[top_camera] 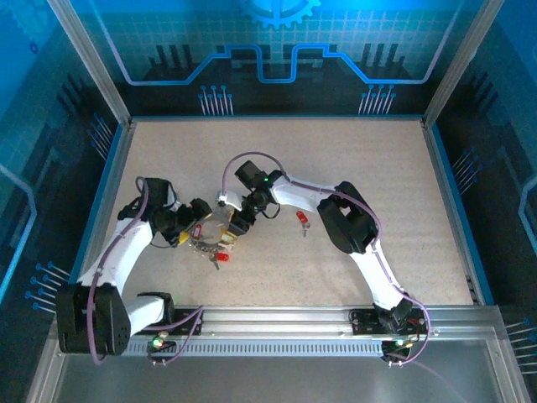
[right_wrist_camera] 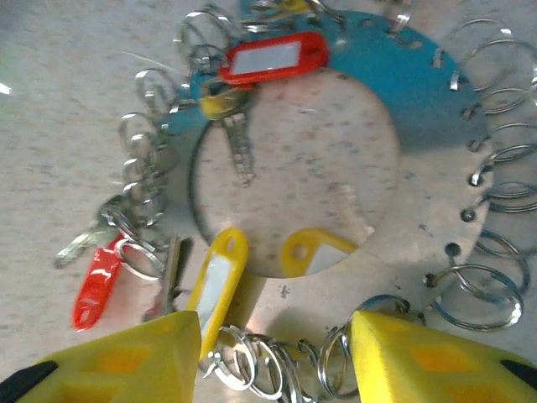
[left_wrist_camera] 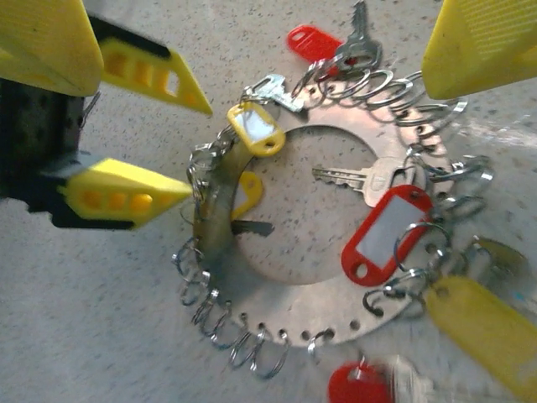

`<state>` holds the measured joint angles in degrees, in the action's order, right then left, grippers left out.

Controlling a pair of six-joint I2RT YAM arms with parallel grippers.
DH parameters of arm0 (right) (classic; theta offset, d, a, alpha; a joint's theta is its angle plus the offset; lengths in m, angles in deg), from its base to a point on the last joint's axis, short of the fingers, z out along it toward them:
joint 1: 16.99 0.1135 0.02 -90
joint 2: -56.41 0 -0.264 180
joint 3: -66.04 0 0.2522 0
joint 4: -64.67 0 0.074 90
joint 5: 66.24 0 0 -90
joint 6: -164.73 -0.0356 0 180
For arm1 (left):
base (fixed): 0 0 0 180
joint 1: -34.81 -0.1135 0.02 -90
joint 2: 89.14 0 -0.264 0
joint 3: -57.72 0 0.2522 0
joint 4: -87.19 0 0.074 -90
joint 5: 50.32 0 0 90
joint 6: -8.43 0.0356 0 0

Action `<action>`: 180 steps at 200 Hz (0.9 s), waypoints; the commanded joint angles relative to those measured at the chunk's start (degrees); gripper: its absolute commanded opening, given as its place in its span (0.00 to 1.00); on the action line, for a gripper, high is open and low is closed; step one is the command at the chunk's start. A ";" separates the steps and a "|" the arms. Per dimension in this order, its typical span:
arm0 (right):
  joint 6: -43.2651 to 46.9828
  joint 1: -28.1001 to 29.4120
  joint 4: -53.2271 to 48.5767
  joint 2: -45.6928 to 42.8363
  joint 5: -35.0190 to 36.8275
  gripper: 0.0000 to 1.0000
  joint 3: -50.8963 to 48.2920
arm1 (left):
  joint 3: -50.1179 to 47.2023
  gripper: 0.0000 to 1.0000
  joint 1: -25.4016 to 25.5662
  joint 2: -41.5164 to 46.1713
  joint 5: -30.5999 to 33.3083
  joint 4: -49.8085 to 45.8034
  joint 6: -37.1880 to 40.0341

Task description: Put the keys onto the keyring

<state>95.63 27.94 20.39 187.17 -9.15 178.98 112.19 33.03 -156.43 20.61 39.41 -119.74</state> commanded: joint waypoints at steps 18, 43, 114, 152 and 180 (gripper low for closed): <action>-1.08 -1.08 -3.44 -3.71 -12.15 0.52 -6.84 | -2.12 0.99 -0.33 -2.88 -5.20 8.55 -5.47; -1.38 -0.91 -1.09 -6.62 -14.50 0.52 -12.27 | -2.43 0.99 -0.15 -3.29 -1.67 7.56 -3.33; -4.83 -1.34 12.22 -16.14 -6.71 0.54 -23.58 | -3.10 0.99 -0.24 -3.60 4.54 4.00 -3.68; -1.35 1.10 20.77 -20.89 10.98 0.53 -26.97 | -2.82 0.99 -0.74 -1.07 11.27 -0.07 -3.52; -3.20 1.04 26.84 -18.75 14.68 0.54 -25.78 | -2.98 0.99 -1.47 -4.00 12.19 1.96 -2.70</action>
<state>92.97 28.40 39.43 167.15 -2.19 152.86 108.93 32.49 -158.65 29.59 42.08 -123.26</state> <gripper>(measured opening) 0.536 0.990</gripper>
